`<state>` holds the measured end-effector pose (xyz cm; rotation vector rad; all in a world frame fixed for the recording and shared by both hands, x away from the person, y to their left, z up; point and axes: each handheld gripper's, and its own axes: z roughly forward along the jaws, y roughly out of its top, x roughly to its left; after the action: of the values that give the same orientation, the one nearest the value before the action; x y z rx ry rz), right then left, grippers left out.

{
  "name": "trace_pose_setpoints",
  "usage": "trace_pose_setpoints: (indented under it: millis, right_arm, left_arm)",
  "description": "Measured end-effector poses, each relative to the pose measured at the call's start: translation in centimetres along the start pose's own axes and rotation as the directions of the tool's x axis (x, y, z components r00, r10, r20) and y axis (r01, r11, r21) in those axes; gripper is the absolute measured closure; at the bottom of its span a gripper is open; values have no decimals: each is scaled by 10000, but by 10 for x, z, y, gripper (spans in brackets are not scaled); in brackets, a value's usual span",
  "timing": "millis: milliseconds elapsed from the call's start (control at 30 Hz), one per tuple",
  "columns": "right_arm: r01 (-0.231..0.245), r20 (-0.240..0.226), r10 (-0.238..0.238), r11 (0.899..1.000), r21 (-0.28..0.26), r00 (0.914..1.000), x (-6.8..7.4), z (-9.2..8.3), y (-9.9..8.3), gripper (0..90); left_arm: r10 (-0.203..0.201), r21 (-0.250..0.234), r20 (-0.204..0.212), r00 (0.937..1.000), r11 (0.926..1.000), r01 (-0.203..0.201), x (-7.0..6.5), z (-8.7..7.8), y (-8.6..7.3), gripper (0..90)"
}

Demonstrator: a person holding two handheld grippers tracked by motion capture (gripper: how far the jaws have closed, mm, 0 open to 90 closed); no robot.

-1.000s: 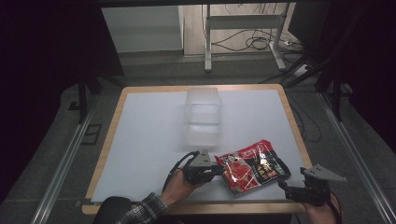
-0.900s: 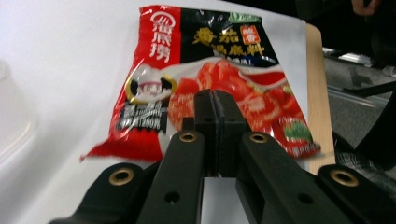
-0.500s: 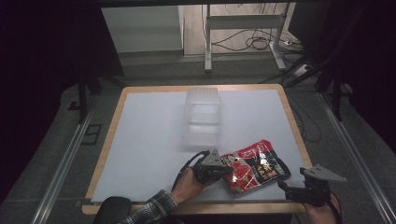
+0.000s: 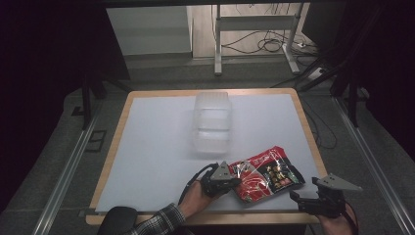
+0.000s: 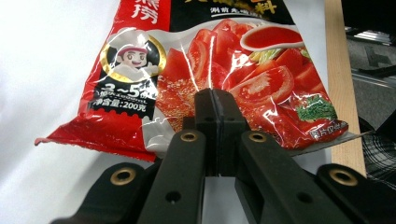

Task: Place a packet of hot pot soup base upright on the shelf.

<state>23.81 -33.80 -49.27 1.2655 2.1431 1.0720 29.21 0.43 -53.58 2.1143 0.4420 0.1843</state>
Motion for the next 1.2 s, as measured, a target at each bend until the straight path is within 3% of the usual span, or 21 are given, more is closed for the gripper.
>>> trace_pose_setpoints:
  millis: [467, 800, 967, 1000, 1200]
  right_arm:
    - [90, -199, -91, 10000, -36, 9998, 8, -4, 5, 19]
    - [304, -638, -334, 9984, -482, 9974, 22, -6, 15, 11]
    - [423, -1048, -484, 9973, -592, 9933, 30, -2, 25, 21]
    - [271, -1335, -352, 9977, -619, 9904, 33, 1, 31, 25]
    - [-84, -1968, -77, 9967, -809, 9804, 41, 6, 44, 26]
  left_arm:
    - [207, 150, -199, 9996, 9997, -204, -5, -4, -6, 900]
    - [376, 410, -177, 9991, 9985, -368, -4, -7, -8, 900]
    - [342, 464, -146, 9993, 9984, -335, -4, -7, -9, 900]
    - [315, 478, -145, 9994, 9984, -308, -4, -7, -9, 900]
    - [164, 462, -101, 9998, 9988, -159, -5, -7, -10, 900]
